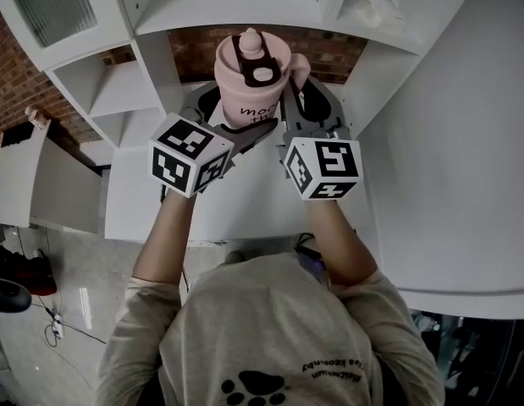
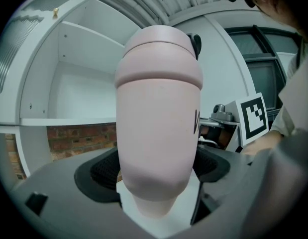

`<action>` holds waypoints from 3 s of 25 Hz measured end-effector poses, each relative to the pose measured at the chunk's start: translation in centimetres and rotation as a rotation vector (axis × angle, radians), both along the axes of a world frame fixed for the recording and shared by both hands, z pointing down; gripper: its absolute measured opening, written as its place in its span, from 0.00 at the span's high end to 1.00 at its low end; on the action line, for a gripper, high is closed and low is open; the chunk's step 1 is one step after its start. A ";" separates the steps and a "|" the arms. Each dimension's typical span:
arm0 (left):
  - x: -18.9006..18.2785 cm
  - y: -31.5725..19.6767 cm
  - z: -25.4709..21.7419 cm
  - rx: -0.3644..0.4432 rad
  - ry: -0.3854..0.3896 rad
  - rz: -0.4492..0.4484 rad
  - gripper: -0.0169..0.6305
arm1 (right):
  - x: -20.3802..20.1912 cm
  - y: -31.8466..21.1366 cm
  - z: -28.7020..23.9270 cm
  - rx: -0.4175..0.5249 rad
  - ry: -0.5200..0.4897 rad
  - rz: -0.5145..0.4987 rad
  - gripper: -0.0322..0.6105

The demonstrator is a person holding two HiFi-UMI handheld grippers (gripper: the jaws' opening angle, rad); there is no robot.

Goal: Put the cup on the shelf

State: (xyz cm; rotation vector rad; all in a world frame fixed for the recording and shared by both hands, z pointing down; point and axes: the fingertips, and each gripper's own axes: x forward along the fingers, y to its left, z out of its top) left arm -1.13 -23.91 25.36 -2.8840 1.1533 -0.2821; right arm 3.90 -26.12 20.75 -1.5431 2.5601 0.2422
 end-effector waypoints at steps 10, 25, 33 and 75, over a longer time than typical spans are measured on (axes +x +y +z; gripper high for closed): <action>-0.3 -1.1 -3.5 0.008 -0.006 0.020 0.28 | -0.3 -0.9 -3.6 0.033 0.000 0.003 0.82; -0.9 -2.2 -8.7 0.046 -0.013 0.035 0.28 | -1.0 -1.6 -9.1 0.107 0.003 -0.005 0.82; -1.2 -2.9 -10.8 0.054 -0.028 0.038 0.28 | -1.2 -2.2 -11.3 0.137 0.001 -0.014 0.82; -3.1 -16.3 -22.3 0.099 -0.066 0.070 0.28 | -3.1 -15.3 -22.3 0.189 -0.046 -0.026 0.82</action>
